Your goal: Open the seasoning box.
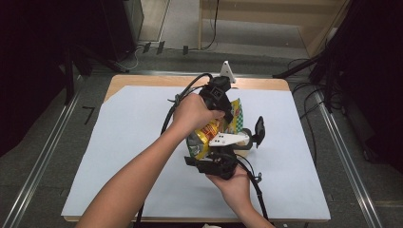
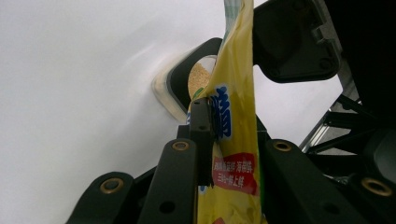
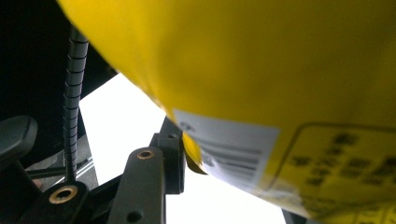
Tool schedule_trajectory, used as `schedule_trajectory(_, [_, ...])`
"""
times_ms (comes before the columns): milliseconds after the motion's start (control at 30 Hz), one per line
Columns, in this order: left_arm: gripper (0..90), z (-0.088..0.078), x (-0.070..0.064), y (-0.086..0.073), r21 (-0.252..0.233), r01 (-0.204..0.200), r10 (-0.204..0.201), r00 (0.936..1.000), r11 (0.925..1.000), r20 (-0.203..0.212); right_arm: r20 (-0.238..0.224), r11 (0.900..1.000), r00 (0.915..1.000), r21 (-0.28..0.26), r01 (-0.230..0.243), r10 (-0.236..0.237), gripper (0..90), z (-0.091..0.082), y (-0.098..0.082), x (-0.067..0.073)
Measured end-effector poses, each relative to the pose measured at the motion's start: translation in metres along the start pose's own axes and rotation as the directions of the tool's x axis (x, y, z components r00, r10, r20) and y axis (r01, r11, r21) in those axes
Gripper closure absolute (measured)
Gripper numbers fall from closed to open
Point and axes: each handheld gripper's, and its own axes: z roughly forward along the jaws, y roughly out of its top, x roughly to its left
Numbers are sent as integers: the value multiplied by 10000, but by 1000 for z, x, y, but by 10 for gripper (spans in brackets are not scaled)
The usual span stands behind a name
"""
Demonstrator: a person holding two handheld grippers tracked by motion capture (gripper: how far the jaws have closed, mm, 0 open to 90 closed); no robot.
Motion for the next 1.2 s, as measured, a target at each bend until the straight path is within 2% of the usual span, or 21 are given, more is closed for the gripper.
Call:
schedule_trajectory(100, [802, 0, 1, 0, -35, 66, -66, 10000, 10000, 62, -168, 9998, 9997, -19, -204, 203, 655, -2, 0, -3])
schedule_trajectory(267, [781, -2, 0, -1, -112, 75, -72, 9997, 9999, 228, -191, 9996, 9995, -88, -260, 258, 662, -3, 0, -4])
schedule_trajectory(600, [729, -6, -1, -5, -88, -40, 43, 9995, 10000, 297, -336, 9989, 9987, -237, -402, 394, 665, -4, 0, -6])
schedule_trajectory(767, [736, -7, 1, -7, -185, -50, 55, 9996, 9998, 285, -265, 9991, 9989, -184, -379, 374, 661, -4, 0, -7])
schedule_trajectory(900, [782, -7, 1, -10, -220, -310, 313, 9994, 9993, 130, -163, 9998, 9997, -74, -203, 202, 661, -2, -1, -6])
schedule_trajectory(1200, [803, -8, 1, -12, -261, -346, 347, 9994, 9991, 37, -92, 10000, 9999, 22, -72, 72, 663, 1, -3, -4])
